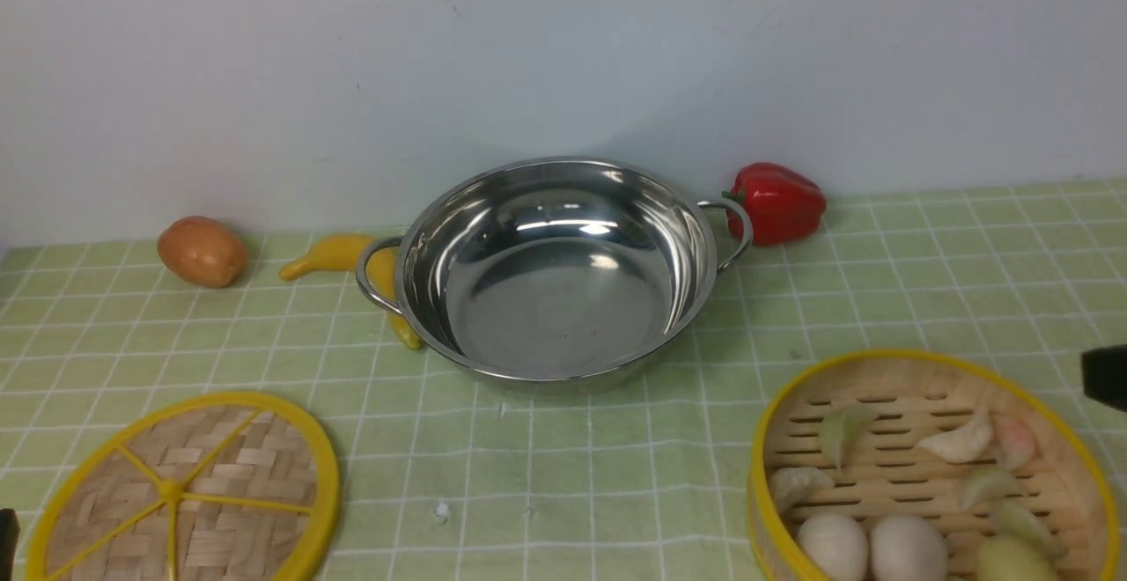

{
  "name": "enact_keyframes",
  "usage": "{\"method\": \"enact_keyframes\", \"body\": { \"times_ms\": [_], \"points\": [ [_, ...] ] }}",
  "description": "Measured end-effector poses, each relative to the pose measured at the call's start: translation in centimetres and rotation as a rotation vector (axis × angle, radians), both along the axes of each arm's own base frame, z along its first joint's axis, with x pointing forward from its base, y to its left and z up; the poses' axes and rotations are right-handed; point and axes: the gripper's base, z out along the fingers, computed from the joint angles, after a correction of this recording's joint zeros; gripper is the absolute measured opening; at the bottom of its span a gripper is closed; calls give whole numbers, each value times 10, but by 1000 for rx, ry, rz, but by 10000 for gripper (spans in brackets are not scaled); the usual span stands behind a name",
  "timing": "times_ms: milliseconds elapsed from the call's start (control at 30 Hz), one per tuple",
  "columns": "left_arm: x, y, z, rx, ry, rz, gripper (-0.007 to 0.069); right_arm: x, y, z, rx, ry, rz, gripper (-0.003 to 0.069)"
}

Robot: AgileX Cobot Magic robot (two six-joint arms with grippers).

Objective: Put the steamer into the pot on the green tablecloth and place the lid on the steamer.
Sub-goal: 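Place the bamboo steamer basket of food into the steel pot with the right gripper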

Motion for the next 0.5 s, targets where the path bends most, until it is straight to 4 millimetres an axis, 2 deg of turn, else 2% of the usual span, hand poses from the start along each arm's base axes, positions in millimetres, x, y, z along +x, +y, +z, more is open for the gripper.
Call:
{"method": "enact_keyframes", "body": {
  "times_ms": [233, 333, 400, 500],
  "points": [
    [0, 0, 0, 0, 0, 0, 243, 20, -24, -31, -168, 227, -181, 240],
    [0, 0, 0, 0, 0, 0, 243, 28, -27, -42, -203, 286, -191, 240],
    [0, 0, 0, 0, 0, 0, 243, 41, -29, -55, -216, 365, -187, 240],
    [0, 0, 0, 0, 0, 0, 243, 51, -30, -62, -222, 408, -174, 240]
  ]
}}
